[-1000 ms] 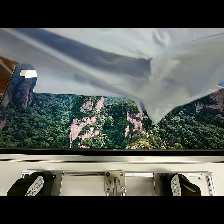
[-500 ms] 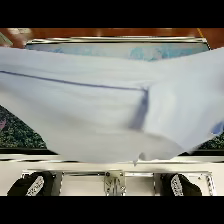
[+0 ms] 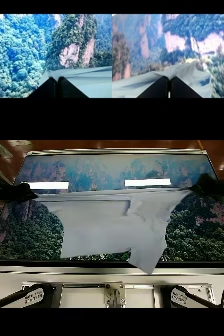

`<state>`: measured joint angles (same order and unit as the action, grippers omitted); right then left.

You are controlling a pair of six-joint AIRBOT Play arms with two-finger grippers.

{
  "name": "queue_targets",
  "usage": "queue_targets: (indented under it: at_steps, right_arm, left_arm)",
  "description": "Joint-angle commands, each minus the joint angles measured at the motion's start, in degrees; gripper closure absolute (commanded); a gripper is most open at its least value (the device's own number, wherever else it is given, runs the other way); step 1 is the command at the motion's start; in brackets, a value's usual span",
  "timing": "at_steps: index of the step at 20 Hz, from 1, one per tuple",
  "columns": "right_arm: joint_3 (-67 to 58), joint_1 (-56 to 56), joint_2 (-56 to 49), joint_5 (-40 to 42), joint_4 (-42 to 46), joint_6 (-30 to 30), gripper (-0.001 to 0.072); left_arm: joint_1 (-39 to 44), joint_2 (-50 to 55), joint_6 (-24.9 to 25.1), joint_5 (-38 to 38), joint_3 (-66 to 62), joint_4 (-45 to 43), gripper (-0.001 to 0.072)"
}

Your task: Fold the shirts.

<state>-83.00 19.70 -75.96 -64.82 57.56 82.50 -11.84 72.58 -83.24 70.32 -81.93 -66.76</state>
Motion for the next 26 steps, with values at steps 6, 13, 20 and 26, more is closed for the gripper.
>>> queue_targets:
  at_steps: [6, 13, 20, 26]
  right_arm:
    - [1.77, -14.47, -19.52, 28.98, -0.48, 1.77, 0.0655]
    - [-3.32, -11.50, -19.10, 10.08, 1.97, 0.42, 0.0077]
    - [4.66, 7.76, -10.45, -24.44, 11.74, -1.38, 0.0113]
    - [18.38, 9.42, -9.66, -18.10, -0.90, -3.32, 0.0113]
  left_arm:
    - [1.99, 19.10, -0.02, -15.37, 0.15, 10.93, 0.0671]
    - [-2.56, 23.23, -0.24, 3.52, -3.91, 12.61, 0.0125]
    - [-18.75, 11.37, 4.94, 21.05, 19.23, 4.85, 0.0076]
    - [-21.35, 7.80, 12.57, 8.11, 40.39, 15.21, 0.0080]
